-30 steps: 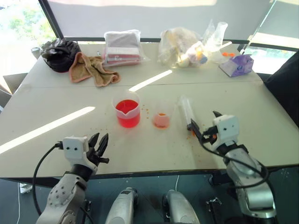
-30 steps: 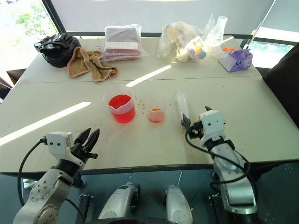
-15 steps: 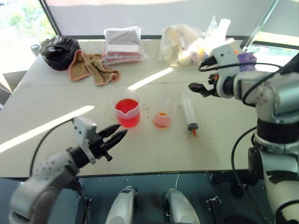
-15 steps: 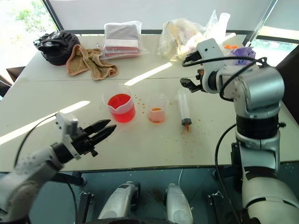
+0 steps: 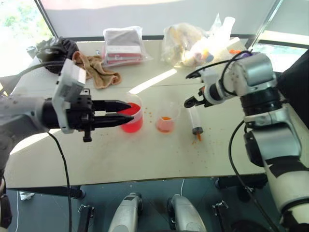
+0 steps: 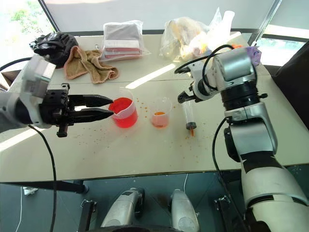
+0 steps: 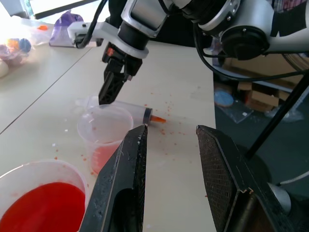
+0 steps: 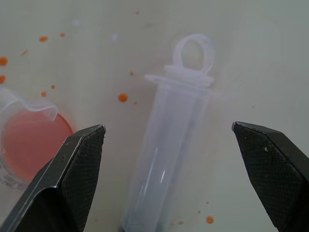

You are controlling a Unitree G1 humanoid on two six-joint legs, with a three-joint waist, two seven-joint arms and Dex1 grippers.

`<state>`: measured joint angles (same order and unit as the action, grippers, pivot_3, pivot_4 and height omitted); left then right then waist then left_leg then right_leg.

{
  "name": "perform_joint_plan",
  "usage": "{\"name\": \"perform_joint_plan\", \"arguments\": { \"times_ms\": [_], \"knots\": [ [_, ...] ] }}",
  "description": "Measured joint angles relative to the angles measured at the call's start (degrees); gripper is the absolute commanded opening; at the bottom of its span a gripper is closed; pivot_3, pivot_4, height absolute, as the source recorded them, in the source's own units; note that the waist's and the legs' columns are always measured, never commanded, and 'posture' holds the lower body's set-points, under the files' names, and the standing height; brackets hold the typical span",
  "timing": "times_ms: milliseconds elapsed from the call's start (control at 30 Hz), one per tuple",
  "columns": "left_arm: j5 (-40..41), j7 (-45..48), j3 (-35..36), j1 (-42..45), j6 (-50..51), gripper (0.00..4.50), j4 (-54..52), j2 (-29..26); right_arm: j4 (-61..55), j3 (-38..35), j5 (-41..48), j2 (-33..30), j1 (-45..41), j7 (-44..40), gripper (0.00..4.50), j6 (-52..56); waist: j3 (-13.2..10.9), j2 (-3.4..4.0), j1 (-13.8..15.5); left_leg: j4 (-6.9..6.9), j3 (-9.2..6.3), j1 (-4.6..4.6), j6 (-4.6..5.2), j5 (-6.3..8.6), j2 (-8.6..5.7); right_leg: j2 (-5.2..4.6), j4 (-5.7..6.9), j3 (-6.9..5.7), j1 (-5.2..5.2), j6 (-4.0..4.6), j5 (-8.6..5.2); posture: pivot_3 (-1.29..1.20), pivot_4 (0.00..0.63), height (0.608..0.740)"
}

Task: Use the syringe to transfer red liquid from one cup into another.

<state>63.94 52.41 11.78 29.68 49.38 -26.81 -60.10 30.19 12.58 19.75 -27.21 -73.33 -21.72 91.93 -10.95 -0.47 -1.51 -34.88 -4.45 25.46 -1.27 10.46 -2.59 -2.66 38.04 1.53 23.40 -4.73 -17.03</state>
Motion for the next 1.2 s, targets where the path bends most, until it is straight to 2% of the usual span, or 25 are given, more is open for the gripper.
{"name": "perform_joint_plan", "arguments": {
  "times_ms": [267,433,500,733,833,1000,1100,1200],
  "knots": [
    [-3.3,1.6,-0.6,0.3,-0.2,1.69,0.9,0.8,10.8,1.6,-4.1,2.8,-0.5,-0.4,4.41,-4.8,0.0,0.00,-0.4,-0.03,-0.01,0.01,-0.01,-0.01,0.00,0.00,0.04,0.00,0.01,-0.03,0.01,0.00,0.150,0.736],
    [-3.4,0.2,-0.5,0.4,-0.2,1.69,0.8,2.1,16.5,1.9,-6.9,4.1,-1.4,-1.2,2.04,-8.8,0.0,0.00,-0.9,-0.03,-0.02,0.00,-0.01,-0.01,0.00,0.02,0.08,0.00,0.02,-0.03,0.02,0.00,0.150,0.736],
    [-3.5,-0.2,-0.4,0.4,-0.2,1.69,0.8,2.1,18.0,1.9,-7.8,4.3,-2.0,-1.9,1.35,-10.1,0.0,0.00,-1.0,-0.03,-0.02,-0.01,-0.01,-0.01,0.01,0.03,0.09,0.00,0.02,-0.04,0.02,0.00,0.150,0.736],
    [-3.8,-0.6,0.6,-0.3,-0.2,1.69,0.4,2.1,18.8,1.7,-10.6,4.7,-2.1,-2.8,1.35,-13.9,0.0,0.00,-1.0,-0.10,-0.02,-0.03,-0.02,-0.01,0.02,0.05,0.15,0.00,0.01,-0.05,0.03,0.00,0.150,0.736],
    [-4.5,-0.5,1.9,-0.9,-0.2,1.69,2.1,1.8,14.9,-2.7,-11.4,3.4,-1.0,0.5,1.35,-19.8,0.0,0.01,-0.9,-0.11,-0.02,-0.01,-0.03,-0.02,0.02,0.06,0.16,0.00,0.03,-0.06,0.03,0.00,0.150,0.736],
    [-5.0,-0.1,3.7,0.0,0.3,1.69,6.4,1.2,-1.9,-12.2,-10.7,2.6,3.6,3.0,1.35,-40.9,0.0,0.02,-1.0,-0.11,-0.01,-0.01,-0.03,-0.02,0.02,0.08,0.17,0.01,0.03,-0.12,0.06,0.00,0.150,0.736],
    [-5.1,0.2,3.7,2.9,0.5,1.69,10.1,1.0,-10.1,-16.8,-6.3,5.2,3.5,-0.1,1.35,-46.0,0.0,0.01,-1.1,-0.12,-0.01,-0.03,-0.03,-0.02,0.11,0.14,0.22,0.01,0.04,-0.13,0.06,0.00,0.150,0.736],
    [-3.7,-1.1,4.5,9.5,2.8,1.69,15.2,0.8,-19.4,-18.3,0.2,10.7,3.6,-4.9,1.35,-49.1,0.0,0.01,-1.3,-0.11,-0.02,-0.07,-0.03,-0.02,0.18,0.18,0.32,-0.01,0.06,-0.13,0.06,0.00,0.150,0.736]
  ]
}}
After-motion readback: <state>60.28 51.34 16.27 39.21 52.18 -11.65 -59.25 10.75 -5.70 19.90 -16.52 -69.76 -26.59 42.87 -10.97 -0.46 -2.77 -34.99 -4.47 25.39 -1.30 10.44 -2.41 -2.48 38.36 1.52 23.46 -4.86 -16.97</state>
